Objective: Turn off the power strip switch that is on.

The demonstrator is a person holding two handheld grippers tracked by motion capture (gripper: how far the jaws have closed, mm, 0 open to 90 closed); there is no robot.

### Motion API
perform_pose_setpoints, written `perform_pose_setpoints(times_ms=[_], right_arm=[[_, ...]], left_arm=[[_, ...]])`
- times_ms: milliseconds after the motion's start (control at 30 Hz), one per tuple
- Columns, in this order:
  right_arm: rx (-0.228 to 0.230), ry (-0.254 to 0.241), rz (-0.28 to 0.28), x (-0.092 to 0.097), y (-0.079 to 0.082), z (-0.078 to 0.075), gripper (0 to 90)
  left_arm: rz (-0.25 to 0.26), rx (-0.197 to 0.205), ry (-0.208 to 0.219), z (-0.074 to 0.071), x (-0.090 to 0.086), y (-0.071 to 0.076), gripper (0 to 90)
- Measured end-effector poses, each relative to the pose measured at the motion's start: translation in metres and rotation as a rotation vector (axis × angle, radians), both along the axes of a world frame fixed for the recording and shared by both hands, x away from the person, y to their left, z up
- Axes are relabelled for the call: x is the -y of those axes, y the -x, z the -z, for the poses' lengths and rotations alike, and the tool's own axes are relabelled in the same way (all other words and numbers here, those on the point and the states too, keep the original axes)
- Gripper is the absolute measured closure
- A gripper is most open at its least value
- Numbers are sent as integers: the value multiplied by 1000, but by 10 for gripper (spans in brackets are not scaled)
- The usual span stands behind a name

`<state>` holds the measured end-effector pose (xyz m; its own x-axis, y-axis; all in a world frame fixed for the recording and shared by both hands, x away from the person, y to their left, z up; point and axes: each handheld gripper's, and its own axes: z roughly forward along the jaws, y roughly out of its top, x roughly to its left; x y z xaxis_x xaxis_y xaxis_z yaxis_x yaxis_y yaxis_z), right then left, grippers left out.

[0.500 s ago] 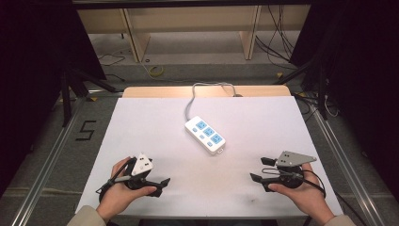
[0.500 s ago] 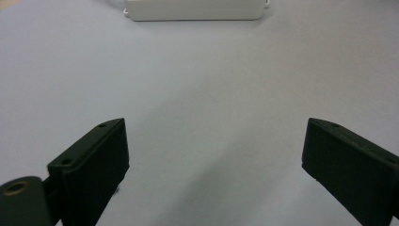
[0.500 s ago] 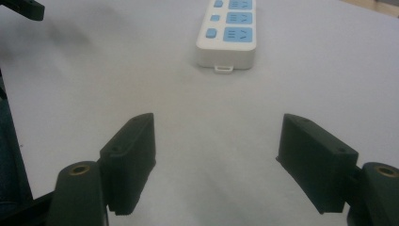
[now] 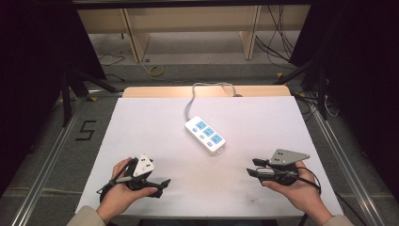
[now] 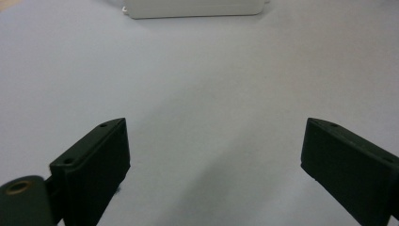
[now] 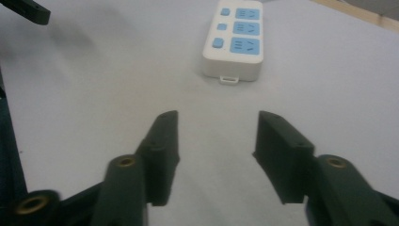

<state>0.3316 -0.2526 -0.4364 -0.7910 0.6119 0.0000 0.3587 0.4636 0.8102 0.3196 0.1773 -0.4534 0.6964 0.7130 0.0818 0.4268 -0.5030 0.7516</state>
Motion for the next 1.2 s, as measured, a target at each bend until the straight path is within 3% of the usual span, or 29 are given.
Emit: perform_pose_setpoints(times_ms=[67, 167, 233, 333, 767, 1200], right_arm=[[1, 12, -5, -1, -1, 0, 655], [13, 29, 13, -1, -6, -3, 781], [17, 35, 22, -1, -7, -4, 807], [13, 71, 38, -2, -12, -5, 899], [-29, 53, 94, -3, -24, -11, 900], [-48, 62, 107, -21, -44, -20, 900]], left_arm=[[2, 5, -4, 0, 1, 0, 80], [2, 6, 0, 0, 2, 0, 83], [7, 1, -10, 1, 3, 0, 83], [17, -3, -13, 1, 5, 0, 85], [6, 1, -11, 0, 6, 1, 101], [5, -2, -10, 1, 7, 0, 101]])
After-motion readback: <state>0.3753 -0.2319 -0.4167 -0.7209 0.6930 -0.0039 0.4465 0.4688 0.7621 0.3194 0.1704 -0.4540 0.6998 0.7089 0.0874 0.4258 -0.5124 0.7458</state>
